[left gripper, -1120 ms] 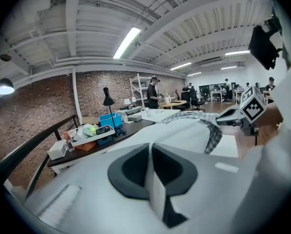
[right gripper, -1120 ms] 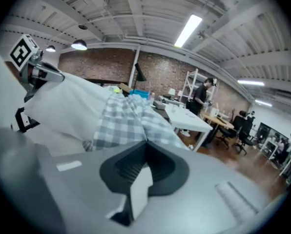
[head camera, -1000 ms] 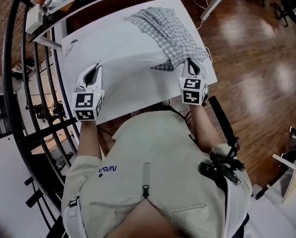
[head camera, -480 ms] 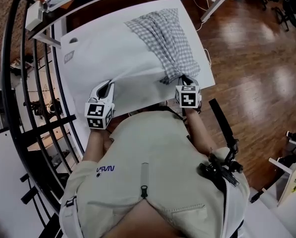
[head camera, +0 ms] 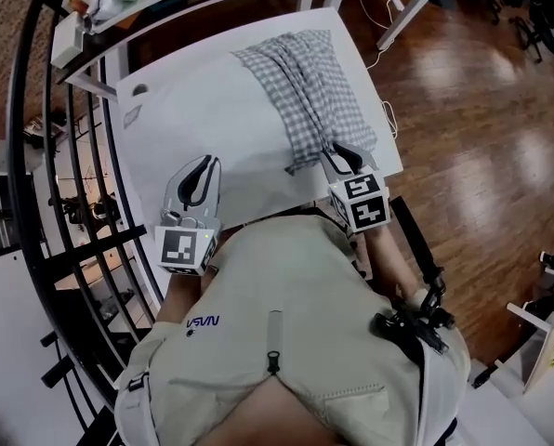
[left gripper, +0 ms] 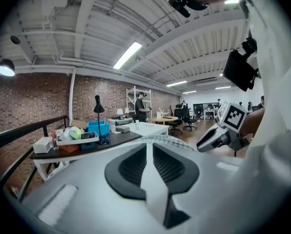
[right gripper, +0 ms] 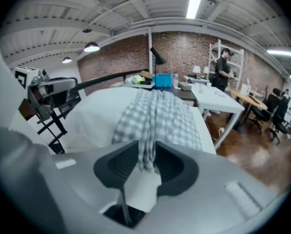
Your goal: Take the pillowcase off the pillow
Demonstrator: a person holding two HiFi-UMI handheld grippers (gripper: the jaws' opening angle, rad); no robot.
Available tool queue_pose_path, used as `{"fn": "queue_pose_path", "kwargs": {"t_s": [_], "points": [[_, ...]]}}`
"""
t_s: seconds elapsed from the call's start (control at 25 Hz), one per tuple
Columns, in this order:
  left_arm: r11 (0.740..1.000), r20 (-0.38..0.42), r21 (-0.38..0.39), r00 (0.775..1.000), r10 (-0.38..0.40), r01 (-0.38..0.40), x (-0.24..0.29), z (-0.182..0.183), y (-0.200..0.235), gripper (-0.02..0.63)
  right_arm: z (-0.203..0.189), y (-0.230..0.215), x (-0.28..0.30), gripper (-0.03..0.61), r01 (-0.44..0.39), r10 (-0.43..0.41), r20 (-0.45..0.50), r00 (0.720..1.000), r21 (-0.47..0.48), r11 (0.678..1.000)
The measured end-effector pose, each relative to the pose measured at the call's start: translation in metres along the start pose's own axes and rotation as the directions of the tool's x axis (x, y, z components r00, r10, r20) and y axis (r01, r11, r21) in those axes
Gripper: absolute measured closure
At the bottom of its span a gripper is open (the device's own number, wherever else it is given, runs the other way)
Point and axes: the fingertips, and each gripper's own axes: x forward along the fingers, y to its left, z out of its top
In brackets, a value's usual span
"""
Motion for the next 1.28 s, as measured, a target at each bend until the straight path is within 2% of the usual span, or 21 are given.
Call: {"fn": "queue_pose_path", "kwargs": {"t_s": [0.08, 0.16, 0.24, 0.36, 0.48, 0.52, 0.56, 0.64, 0.72, 0.8, 0.88, 0.96, 1.04, 1.08, 1.16, 1.2, 1.28], "points": [[1.0, 0.029, 0.025, 1.0, 0.004, -0.004, 0.013, 0.018, 0.006, 0.566, 0.029, 0.008, -0.005, 0.468, -0.056, 0.058, 0.068, 0.996, -0.032, 0.998], [0.998, 0.019, 0.067, 1.0, -0.001, 0.0, 0.035, 0.023, 0.016, 0.531, 0.057, 0.004, -0.002, 0.468, -0.063, 0.07, 0.141, 0.988, -0.052, 0.997], [0.997, 0.01, 0.08, 1.0, 0.006, -0.007, 0.06, 0.027, 0.028, 0.506, 0.085, -0.011, 0.008, 0.468, -0.027, 0.037, 0.204, 0.978, -0.051, 0.998], [0.999, -0.014, 0.035, 1.0, 0.028, -0.027, 0.102, 0.026, 0.049, 0.468, 0.125, -0.039, 0.031, 0.468, 0.031, -0.022, 0.272, 0.962, -0.029, 0.999], [0.999, -0.095, 0.024, 0.995, 0.043, -0.04, 0.149, 0.016, 0.067, 0.379, 0.158, -0.064, 0.064, 0.466, 0.063, -0.055, 0.286, 0.957, -0.019, 0.998], [0.998, -0.13, 0.032, 0.99, 0.051, -0.047, 0.163, 0.01, 0.073, 0.341, 0.165, -0.071, 0.077, 0.436, 0.062, -0.056, 0.275, 0.96, -0.014, 0.998], [0.998, -0.167, 0.041, 0.984, 0.062, -0.056, 0.177, 0.002, 0.079, 0.306, 0.171, -0.077, 0.09, 0.435, 0.059, -0.055, 0.258, 0.965, -0.008, 0.998], [0.997, -0.267, 0.047, 0.961, 0.076, -0.066, 0.198, -0.02, 0.09, 0.267, 0.178, -0.089, 0.112, 0.417, 0.06, -0.057, 0.217, 0.975, -0.004, 0.998], [0.999, -0.387, 0.027, 0.921, 0.052, -0.046, 0.21, -0.049, 0.093, 0.258, 0.182, -0.097, 0.133, 0.403, 0.064, -0.061, 0.171, 0.983, -0.016, 0.998], [1.0, -0.478, -0.016, 0.878, -0.008, 0.001, 0.214, -0.072, 0.084, 0.282, 0.185, -0.101, 0.151, 0.393, 0.061, -0.056, 0.124, 0.991, -0.033, 0.998], [0.998, -0.525, -0.047, 0.849, -0.068, 0.052, 0.211, -0.084, 0.069, 0.355, 0.182, -0.094, 0.169, 0.389, 0.026, -0.023, 0.067, 0.997, -0.045, 0.999], [0.994, -0.545, -0.042, 0.832, -0.106, 0.1, 0.204, -0.089, 0.05, 0.433, 0.168, -0.08, 0.185, 0.373, -0.017, 0.016, -0.019, 1.0, -0.078, 0.997], [0.99, -0.553, -0.006, 0.824, -0.124, 0.144, 0.196, -0.093, 0.031, 0.526, 0.152, -0.072, 0.196, 0.371, -0.023, 0.007, -0.105, 0.994, -0.154, 0.988], [0.987, -0.552, 0.015, 0.825, -0.123, 0.158, 0.193, -0.096, 0.024, 0.559, 0.148, -0.069, 0.199, 0.371, -0.019, -0.007, -0.125, 0.992, -0.201, 0.979], [0.985, -0.527, 0.05, 0.842, -0.113, 0.163, 0.185, -0.098, 0.016, 0.581, 0.146, -0.064, 0.203, 0.393, -0.017, -0.019, -0.128, 0.992, -0.273, 0.962], [0.985, -0.506, 0.065, 0.856, -0.103, 0.157, 0.18, -0.095, 0.015, 0.584, 0.149, -0.062, 0.202, 0.428, -0.012, -0.021, -0.11, 0.994, -0.294, 0.956], [0.986, -0.457, 0.089, 0.885, -0.084, 0.139, 0.17, -0.082, 0.013, 0.589, 0.162, -0.066, 0.193, 0.548, 0.038, -0.053, -0.042, 0.998, -0.308, 0.951]]}}
